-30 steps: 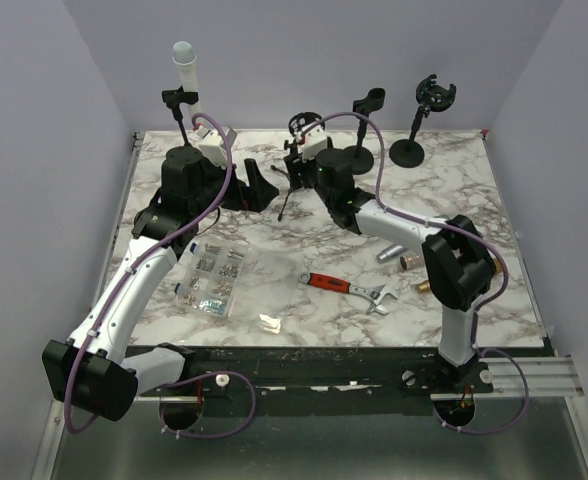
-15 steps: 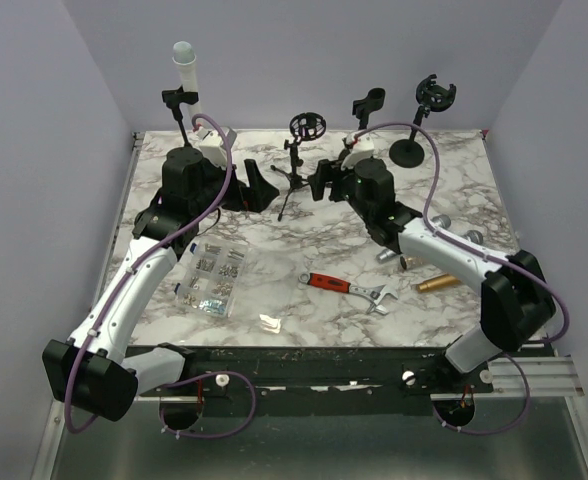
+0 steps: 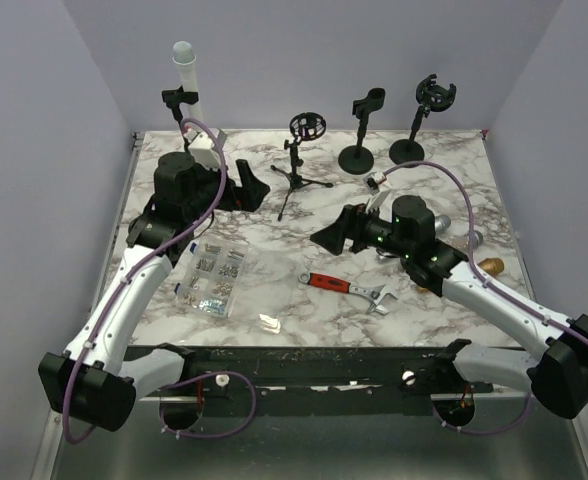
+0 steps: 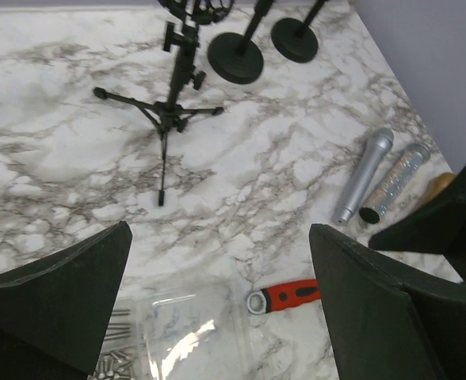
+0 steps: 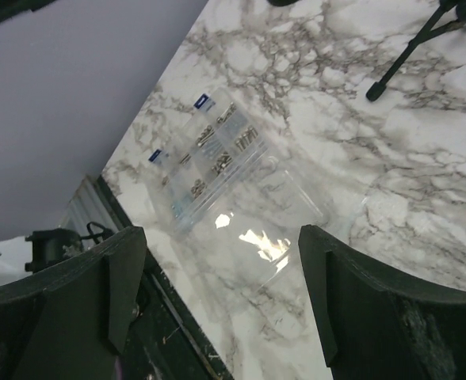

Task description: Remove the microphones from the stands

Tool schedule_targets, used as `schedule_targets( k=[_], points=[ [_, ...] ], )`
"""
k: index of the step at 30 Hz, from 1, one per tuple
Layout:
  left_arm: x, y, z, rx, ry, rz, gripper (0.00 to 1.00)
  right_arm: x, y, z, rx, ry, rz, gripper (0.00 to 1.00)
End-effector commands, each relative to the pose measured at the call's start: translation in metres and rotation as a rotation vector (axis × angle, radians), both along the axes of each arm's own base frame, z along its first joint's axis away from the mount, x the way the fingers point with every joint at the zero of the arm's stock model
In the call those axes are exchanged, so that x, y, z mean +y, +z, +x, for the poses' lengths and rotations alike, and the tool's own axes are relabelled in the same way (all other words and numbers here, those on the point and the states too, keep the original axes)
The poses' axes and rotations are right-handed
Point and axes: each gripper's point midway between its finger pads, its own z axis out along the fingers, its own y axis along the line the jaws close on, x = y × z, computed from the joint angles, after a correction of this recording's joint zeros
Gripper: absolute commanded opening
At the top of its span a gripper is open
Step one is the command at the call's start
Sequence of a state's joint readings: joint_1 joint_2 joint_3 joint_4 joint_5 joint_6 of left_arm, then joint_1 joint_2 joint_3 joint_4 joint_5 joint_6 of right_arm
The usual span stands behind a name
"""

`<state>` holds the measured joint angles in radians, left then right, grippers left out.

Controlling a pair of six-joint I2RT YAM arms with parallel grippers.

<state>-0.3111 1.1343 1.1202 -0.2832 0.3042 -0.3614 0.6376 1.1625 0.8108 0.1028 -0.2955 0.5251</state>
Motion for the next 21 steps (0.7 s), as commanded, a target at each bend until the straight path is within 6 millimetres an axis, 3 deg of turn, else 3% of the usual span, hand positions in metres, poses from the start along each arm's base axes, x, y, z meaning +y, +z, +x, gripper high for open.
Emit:
schedule_targets(
  k=[1,6,12,16,21],
  points=[
    [0.055,0.041,0.008,-0.123,0.205,-0.014,0.99,0.007,0.009,-0.032,0.036,0.126,0.078,0.85],
    [0.096,0.091,0.011,-0.161,0.295,-0.118,0.99,-0.007,0.026,-0.035,-0.046,0.079,0.098,0.85],
    [0.145,0.120,0.026,-0.158,0.346,-0.314,0.99,-0.024,0.044,-0.028,-0.152,-0.006,0.079,0.88],
    [0.168,0.136,0.045,-0.225,0.345,-0.339,0.99,-0.032,0.052,-0.024,-0.181,-0.054,0.061,0.90],
    [0.190,0.155,0.088,-0.330,0.319,-0.322,0.99,-0.036,0.051,-0.022,-0.167,-0.078,0.044,0.90]
  ],
)
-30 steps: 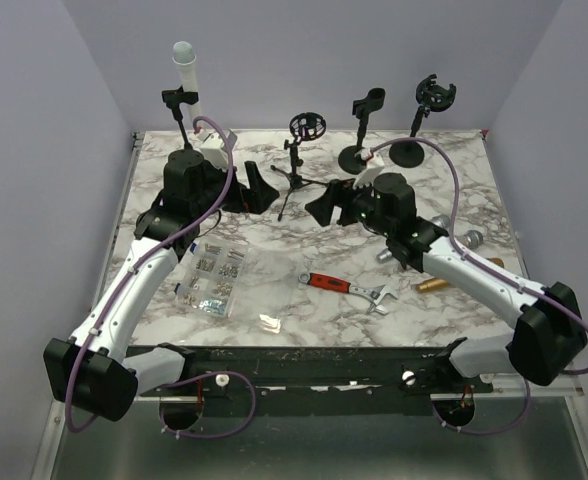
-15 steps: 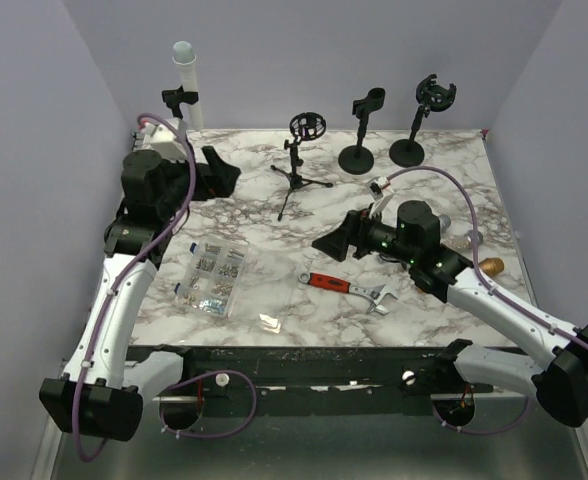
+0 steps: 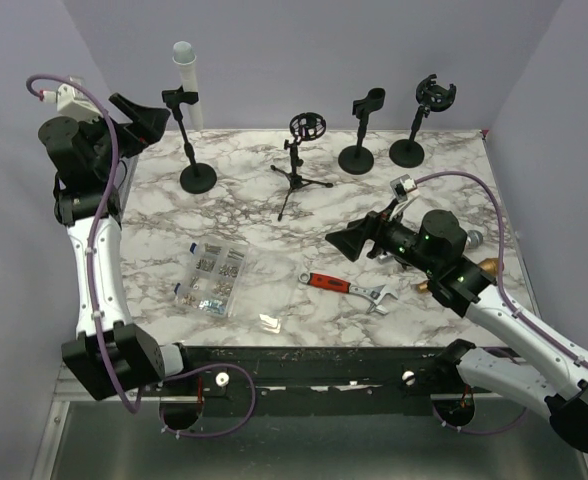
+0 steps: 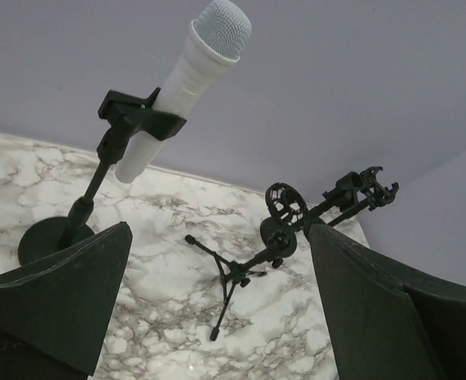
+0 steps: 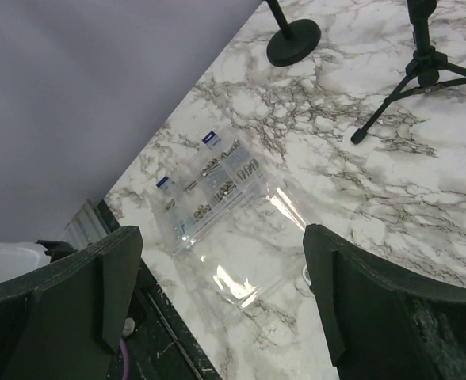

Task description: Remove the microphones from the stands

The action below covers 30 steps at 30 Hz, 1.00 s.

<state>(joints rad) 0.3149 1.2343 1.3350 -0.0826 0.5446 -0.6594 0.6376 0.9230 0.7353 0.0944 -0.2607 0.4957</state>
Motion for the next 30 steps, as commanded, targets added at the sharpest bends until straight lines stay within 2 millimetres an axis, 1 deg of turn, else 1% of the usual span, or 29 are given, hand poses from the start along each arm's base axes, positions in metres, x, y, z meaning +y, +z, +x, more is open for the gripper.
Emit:
schedule_targets(
  k=[1,4,6,7,11,17,20,24,25,28,30],
  points=[
    [0.004,0.046,0.030,-0.180,-0.104,0.016,0.99,-0.008,0.006,0.005,-0.007,-0.050,-0.026,0.90],
    [0.003,0.061,0.050,-0.272,-0.181,0.044,0.99,-0.009,0.002,0.003,0.013,-0.050,-0.037,0.90],
    [0.003,0.062,0.067,-0.314,-0.231,0.076,0.99,-0.012,-0.003,0.004,0.027,-0.067,-0.048,0.90],
    [0.002,0.064,0.072,-0.339,-0.252,0.090,0.99,-0.014,-0.008,0.004,0.043,-0.077,-0.064,0.90],
    [0.005,0.053,0.101,-0.348,-0.288,0.122,0.99,-0.020,-0.012,0.007,0.059,-0.115,-0.086,0.90],
    [-0.007,0.033,0.130,-0.360,-0.298,0.203,0.99,-0.022,-0.007,0.012,0.062,-0.132,-0.122,0.91],
    [-0.004,0.025,0.140,-0.344,-0.242,0.213,0.99,-0.022,-0.005,0.017,0.060,-0.139,-0.145,0.91],
    [0.007,0.018,0.145,-0.337,-0.166,0.243,0.99,-0.020,-0.005,0.020,0.063,-0.145,-0.145,0.91],
    [0.007,0.017,0.149,-0.331,-0.170,0.254,0.99,-0.019,-0.004,0.020,0.064,-0.147,-0.137,0.91],
    [-0.003,0.015,0.163,-0.293,-0.206,0.317,0.99,-0.018,-0.003,0.021,0.073,-0.147,-0.118,0.91],
    [-0.006,0.014,0.170,-0.294,-0.199,0.348,0.99,-0.017,-0.004,0.021,0.080,-0.144,-0.115,0.91]
  ],
)
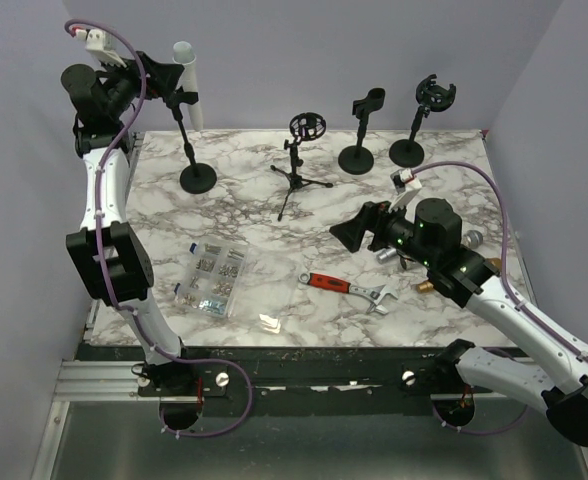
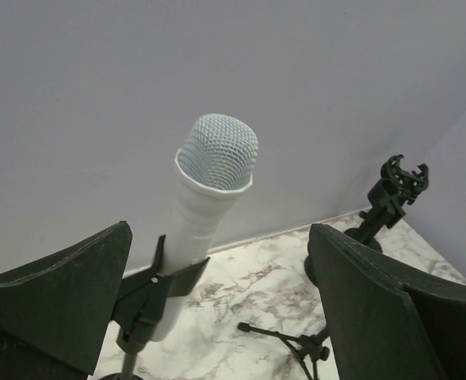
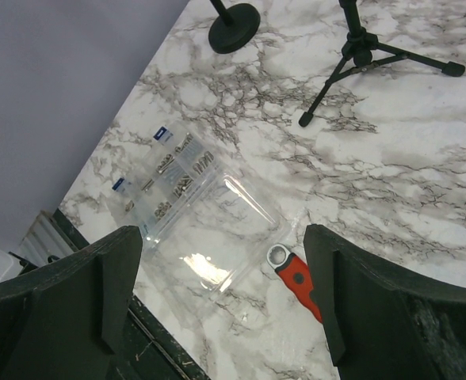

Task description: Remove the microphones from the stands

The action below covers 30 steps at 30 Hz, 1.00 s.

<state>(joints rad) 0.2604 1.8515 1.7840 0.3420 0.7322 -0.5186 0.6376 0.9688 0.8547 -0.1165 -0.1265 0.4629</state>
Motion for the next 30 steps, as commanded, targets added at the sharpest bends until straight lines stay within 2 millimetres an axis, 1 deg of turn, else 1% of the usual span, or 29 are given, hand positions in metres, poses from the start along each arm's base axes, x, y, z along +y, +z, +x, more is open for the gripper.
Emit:
schedule_targets(
  k=[1,8,10,15,18,20,22,25,26,28,29,30],
  points=[
    [-0.005,0.005,0.019,-0.033,0.041,0.113,0.99,0.000,0.005,0.002,0.007,-0.017,0.007,0.91],
    [-0.008,-0.005,0.043,-0.010,0.061,0.078,0.98,-0.006,0.007,0.002,0.008,-0.042,-0.003,0.91],
    [-0.013,-0.007,0.048,-0.019,0.036,0.054,0.98,-0.007,0.008,0.002,0.007,-0.046,-0.003,0.91],
    [-0.019,-0.013,0.062,0.002,0.048,0.040,0.89,-0.011,0.011,0.000,0.008,-0.060,0.000,0.91],
    [-0.025,-0.014,0.062,0.001,0.051,0.046,0.80,-0.013,0.012,-0.001,0.007,-0.064,0.003,0.91],
    [-0.027,-0.015,0.060,0.000,0.061,0.058,0.72,-0.013,0.013,-0.002,0.009,-0.067,0.008,0.91],
    [-0.029,-0.014,0.056,-0.003,0.068,0.069,0.67,-0.014,0.012,-0.002,0.012,-0.068,0.010,0.91],
    [-0.029,-0.007,0.048,-0.009,0.081,0.071,0.47,-0.013,0.012,-0.003,0.016,-0.066,0.015,0.91],
    [-0.031,-0.005,0.044,-0.009,0.078,0.073,0.42,-0.013,0.011,-0.004,0.019,-0.064,0.017,0.91],
    [-0.037,-0.001,0.037,-0.004,0.064,0.085,0.37,-0.012,0.011,-0.004,0.018,-0.062,0.022,0.91],
    [-0.041,0.000,0.032,0.000,0.055,0.093,0.31,-0.012,0.010,-0.005,0.019,-0.061,0.026,0.91],
    [-0.043,0.001,0.029,0.010,0.053,0.096,0.21,-0.012,0.009,-0.005,0.022,-0.060,0.028,0.91]
  ],
)
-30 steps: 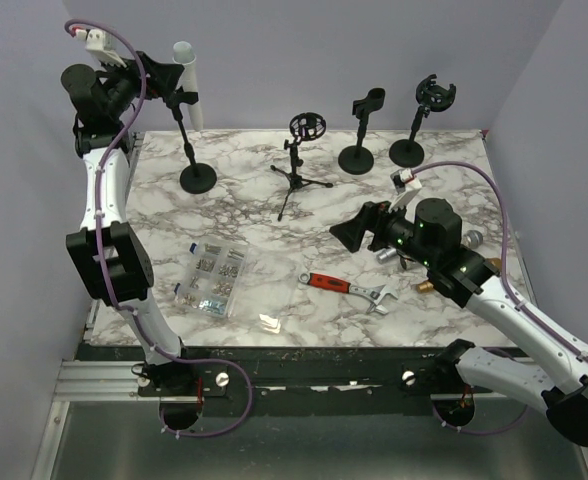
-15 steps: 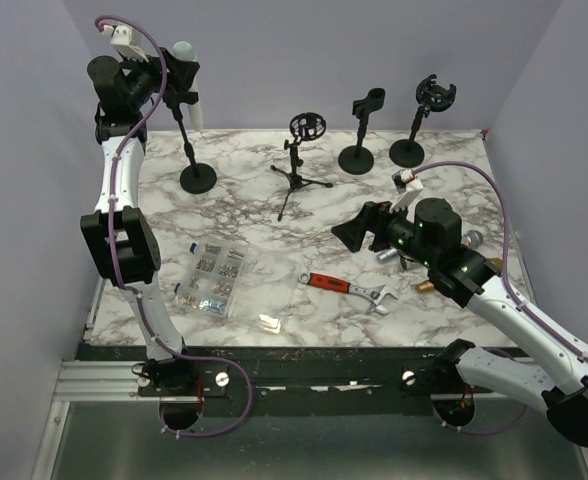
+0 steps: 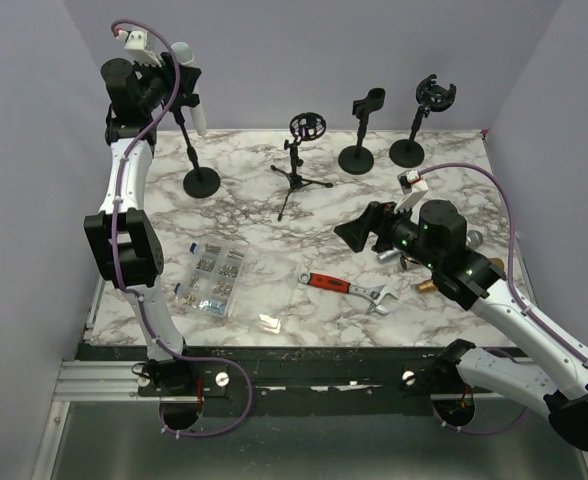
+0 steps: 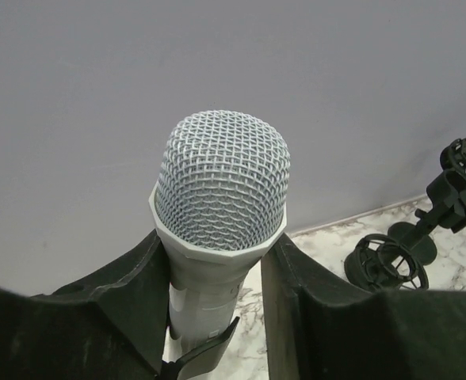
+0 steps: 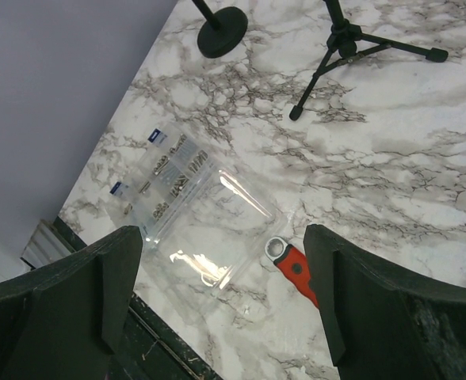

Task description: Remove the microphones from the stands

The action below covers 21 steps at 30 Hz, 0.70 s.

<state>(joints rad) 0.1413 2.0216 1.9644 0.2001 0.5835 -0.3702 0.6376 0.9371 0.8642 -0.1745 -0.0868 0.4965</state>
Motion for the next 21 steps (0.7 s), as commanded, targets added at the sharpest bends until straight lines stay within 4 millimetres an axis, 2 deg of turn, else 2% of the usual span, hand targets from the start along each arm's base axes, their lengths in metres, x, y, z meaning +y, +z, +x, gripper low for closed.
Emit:
schedule_targets(
  k=[1,2,3,8,12,14,21],
  points=[
    [-0.012,0.039,-0.031,-0.026,0.000,0.021,0.12,-0.001,0.007,-0.002,-0.007,-0.011,0.024,0.91],
    [-0.014,0.039,-0.034,-0.012,0.004,0.018,0.03,-0.001,0.005,-0.002,-0.004,-0.007,0.026,0.91],
    [-0.016,0.039,-0.037,0.005,0.009,0.016,0.00,0.000,0.004,-0.002,0.000,-0.002,0.029,0.91],
    [-0.045,0.035,-0.062,0.029,-0.018,0.032,0.00,0.004,0.007,-0.004,0.001,0.019,0.039,0.91],
    [-0.067,0.016,-0.084,0.075,-0.028,0.009,0.00,0.003,0.007,-0.004,-0.004,0.017,0.040,0.91],
    [-0.087,0.001,-0.096,0.109,-0.055,-0.018,0.00,0.004,0.007,-0.005,-0.005,0.021,0.043,0.91],
    [-0.134,-0.024,-0.136,0.184,-0.087,-0.015,0.00,0.006,0.005,-0.005,-0.003,0.031,0.045,0.91]
  ],
)
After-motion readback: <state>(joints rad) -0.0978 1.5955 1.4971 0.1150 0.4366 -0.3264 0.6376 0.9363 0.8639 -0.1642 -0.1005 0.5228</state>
